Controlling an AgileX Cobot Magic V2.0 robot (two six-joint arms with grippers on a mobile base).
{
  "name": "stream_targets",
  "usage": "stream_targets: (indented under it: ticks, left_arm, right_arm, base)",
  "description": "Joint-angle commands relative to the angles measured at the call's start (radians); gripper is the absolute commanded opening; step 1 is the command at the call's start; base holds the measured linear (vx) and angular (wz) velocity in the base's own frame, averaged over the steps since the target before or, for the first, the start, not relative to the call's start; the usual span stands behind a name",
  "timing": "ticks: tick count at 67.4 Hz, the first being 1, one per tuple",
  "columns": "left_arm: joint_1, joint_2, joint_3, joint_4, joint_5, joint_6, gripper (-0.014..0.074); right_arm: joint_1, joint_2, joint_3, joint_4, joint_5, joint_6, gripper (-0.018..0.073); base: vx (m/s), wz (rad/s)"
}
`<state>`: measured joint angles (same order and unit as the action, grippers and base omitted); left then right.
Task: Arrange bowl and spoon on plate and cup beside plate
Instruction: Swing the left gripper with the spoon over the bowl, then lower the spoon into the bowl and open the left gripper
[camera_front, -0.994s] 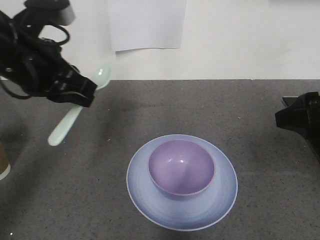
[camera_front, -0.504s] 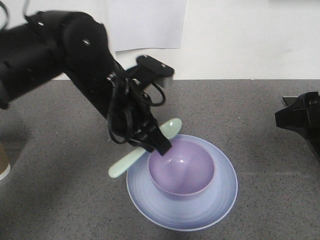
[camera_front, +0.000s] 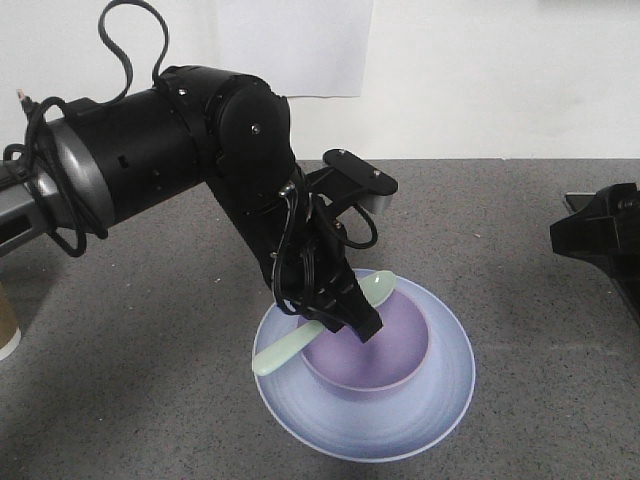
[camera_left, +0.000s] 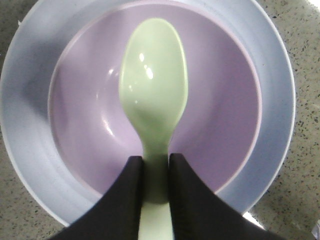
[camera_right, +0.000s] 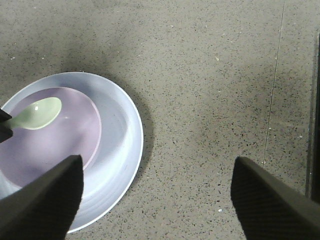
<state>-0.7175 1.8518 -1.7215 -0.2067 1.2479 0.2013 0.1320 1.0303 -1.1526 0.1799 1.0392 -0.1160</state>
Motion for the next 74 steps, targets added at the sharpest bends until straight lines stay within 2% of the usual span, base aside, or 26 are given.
stream_targets:
  ticks: [1, 13, 23, 56, 63, 74]
  left_arm:
    - [-0.005, -0.049, -0.028, -0.017, 0.004, 0.001, 0.0003]
    - [-0.005, -0.049, -0.028, -0.018, 0.004, 0.001, 0.0029]
    - [-0.005, -0.049, -0.028, -0.018, 0.004, 0.0, 0.0097]
    - [-0.005, -0.049, -0.028, -0.017, 0.004, 0.0, 0.051]
    - [-0.005, -0.053, -0.028, -0.017, 0.003, -0.001, 0.0543]
    - [-0.002, -0.082, -0.029, -0.009, 0.004, -0.014, 0.0544]
  right_arm:
    - [-0.008, -0.013, -0.022, 0.004, -0.057, -0.006, 0.0591]
    - [-0.008, -0.013, -0.022, 0.004, -0.057, -0.006, 0.0591]
    - [-0.008, -0.013, -0.022, 0.004, -0.057, -0.006, 0.0591]
    - [-0.008, -0.013, -0.022, 0.006, -0.058, -0.006, 0.0591]
    - [-0.008, -0.013, -0.022, 0.008, -0.058, -0.006, 0.0591]
    - [-0.008, -0.013, -0.022, 0.008, -0.057, -0.006, 0.0591]
  base:
    - [0.0, 0.0]
    - [0.0, 0.0]
    - [0.0, 0.0]
    - [0.0, 0.0]
    - [0.0, 0.0]
    - [0.0, 0.0]
